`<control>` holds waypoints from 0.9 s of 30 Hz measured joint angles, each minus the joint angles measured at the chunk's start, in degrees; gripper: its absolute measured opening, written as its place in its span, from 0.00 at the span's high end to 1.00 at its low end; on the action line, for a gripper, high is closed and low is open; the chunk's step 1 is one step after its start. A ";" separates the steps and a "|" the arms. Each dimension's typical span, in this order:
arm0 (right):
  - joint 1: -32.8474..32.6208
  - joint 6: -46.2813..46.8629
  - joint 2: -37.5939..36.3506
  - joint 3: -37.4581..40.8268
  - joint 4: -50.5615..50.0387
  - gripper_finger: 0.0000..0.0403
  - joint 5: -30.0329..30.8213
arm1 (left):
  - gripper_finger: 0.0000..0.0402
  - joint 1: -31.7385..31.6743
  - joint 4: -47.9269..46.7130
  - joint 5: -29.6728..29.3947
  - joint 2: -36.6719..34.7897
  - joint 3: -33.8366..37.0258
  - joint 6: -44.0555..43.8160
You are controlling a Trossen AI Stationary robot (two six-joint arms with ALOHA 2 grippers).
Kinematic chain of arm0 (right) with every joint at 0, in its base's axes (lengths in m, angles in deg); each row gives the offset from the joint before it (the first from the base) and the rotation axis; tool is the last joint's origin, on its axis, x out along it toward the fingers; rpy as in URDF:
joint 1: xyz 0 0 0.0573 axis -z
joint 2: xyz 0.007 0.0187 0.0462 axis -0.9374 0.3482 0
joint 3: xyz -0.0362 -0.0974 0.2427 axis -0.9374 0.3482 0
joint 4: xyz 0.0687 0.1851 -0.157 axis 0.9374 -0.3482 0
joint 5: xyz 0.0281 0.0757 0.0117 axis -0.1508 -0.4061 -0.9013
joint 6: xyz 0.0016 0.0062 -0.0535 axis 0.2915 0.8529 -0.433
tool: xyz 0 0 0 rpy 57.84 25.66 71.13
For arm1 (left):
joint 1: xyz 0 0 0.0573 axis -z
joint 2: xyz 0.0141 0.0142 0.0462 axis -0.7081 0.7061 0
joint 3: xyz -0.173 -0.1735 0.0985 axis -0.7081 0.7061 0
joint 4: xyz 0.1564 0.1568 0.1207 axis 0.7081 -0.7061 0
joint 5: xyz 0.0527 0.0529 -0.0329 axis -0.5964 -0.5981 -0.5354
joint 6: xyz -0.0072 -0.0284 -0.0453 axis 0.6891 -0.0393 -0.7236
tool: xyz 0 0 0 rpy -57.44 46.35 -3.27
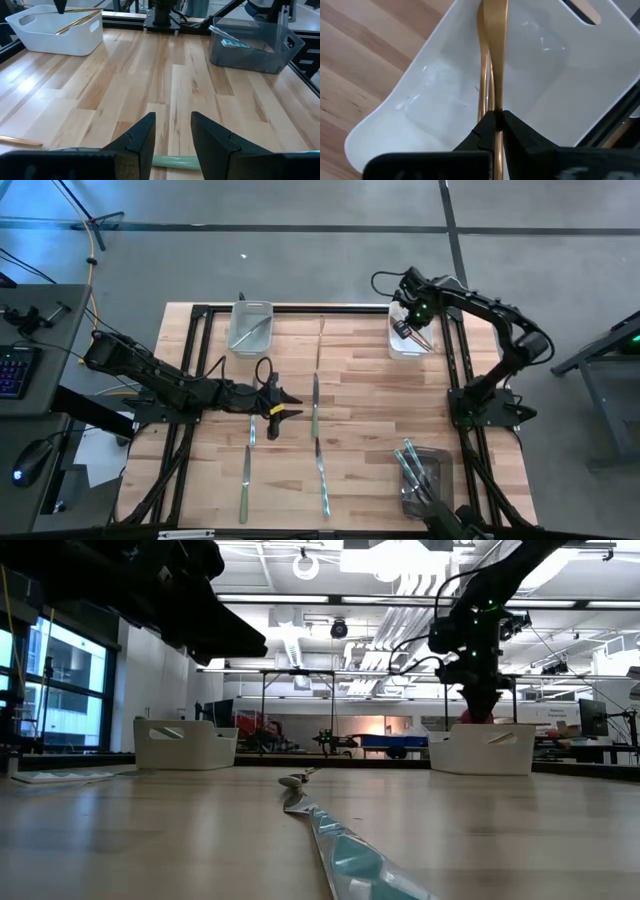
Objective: Sort silverware by color (type)
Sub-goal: Put the right golden knife into the white bin, then put the top green knife into the gray bin
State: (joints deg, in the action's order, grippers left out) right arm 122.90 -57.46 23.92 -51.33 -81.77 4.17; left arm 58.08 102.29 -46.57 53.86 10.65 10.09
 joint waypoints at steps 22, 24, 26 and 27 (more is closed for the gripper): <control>-5.21 -1.94 -9.61 3.32 11.63 0.87 -10.83 | 0.71 -1.14 -0.71 0.17 0.00 0.00 0.38; -6.21 -1.87 -12.87 8.27 18.60 0.91 -13.60 | 0.71 -1.14 -1.25 0.17 0.00 0.00 0.40; -7.76 -0.74 -15.88 13.29 24.71 0.94 -14.92 | 0.71 -1.14 -1.73 0.17 -0.01 0.00 0.36; -8.81 0.05 -17.43 15.92 27.79 0.95 -15.35 | 0.71 -1.14 -1.88 0.17 0.01 0.00 0.28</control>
State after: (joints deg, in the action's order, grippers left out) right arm 114.09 -57.41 6.49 -35.40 -53.99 -11.18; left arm 56.94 100.41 -46.40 53.87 10.65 10.37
